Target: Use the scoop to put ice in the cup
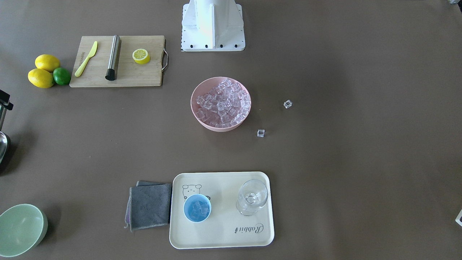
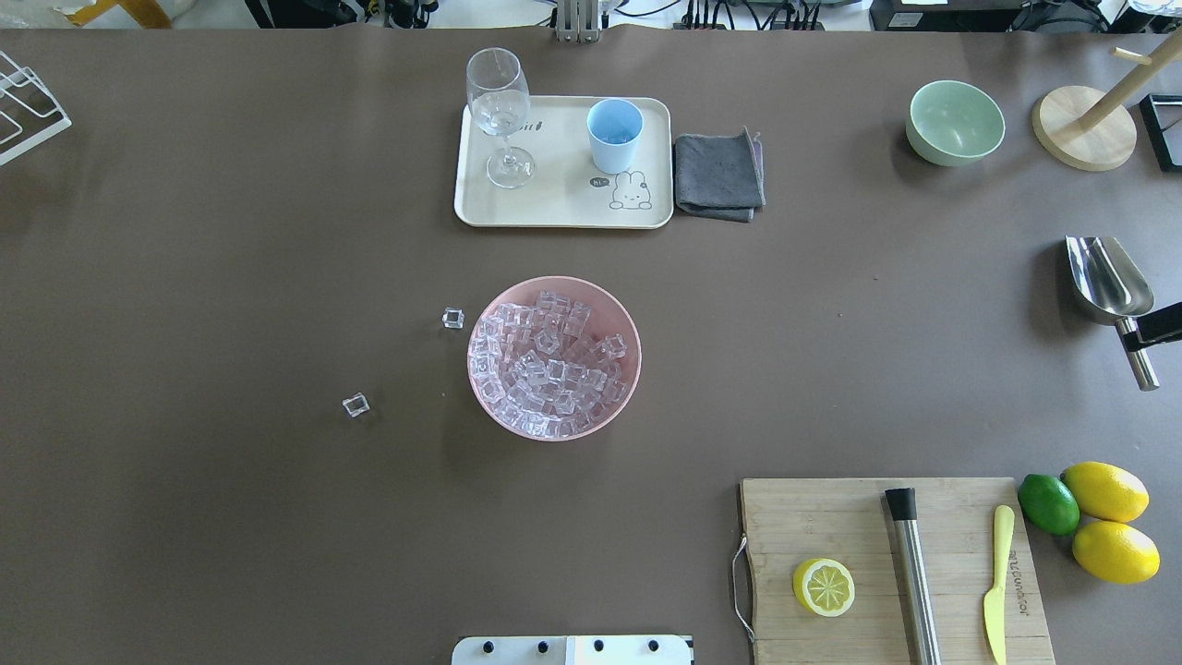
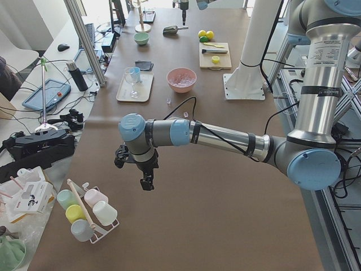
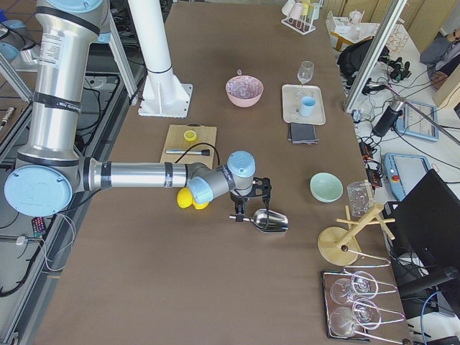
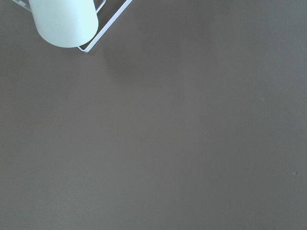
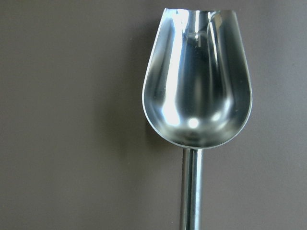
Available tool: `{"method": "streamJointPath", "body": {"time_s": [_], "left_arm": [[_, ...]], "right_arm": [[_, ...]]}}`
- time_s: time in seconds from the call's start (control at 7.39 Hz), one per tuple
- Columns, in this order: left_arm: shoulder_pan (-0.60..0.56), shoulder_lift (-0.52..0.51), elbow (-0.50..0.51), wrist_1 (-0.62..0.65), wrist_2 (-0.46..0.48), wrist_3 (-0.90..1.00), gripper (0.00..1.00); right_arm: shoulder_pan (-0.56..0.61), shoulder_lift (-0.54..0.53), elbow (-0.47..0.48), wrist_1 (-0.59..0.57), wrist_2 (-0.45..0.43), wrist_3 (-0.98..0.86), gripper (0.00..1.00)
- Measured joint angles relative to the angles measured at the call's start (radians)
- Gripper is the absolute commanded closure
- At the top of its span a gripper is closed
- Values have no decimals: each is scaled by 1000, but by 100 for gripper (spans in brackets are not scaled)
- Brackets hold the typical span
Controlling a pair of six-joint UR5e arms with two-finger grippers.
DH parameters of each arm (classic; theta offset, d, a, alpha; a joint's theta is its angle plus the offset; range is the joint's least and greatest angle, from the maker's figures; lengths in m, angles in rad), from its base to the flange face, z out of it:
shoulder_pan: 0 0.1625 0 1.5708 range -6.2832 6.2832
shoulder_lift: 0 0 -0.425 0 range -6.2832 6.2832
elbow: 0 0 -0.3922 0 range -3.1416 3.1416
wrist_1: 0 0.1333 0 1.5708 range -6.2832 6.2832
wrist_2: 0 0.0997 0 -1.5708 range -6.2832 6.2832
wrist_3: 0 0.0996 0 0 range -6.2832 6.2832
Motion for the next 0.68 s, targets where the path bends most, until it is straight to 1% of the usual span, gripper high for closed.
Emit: {"method": "streamJointPath", "body": {"time_s": [0.14,0.41,0.54,0.68], "left_arm": [[0,0,0,0,0,0,1],[0,0,0,0,0,0,1],[-1,0,0,1,0,0,1],[-1,1,1,1,0,0,1]], "right_arm": [[52,-1,43,-79,14,-65,0],[216,54,127,-434,38,-359,0],[296,79,150,-575,45,-487,0],[362,77,159,-644,48,-586,0]]}}
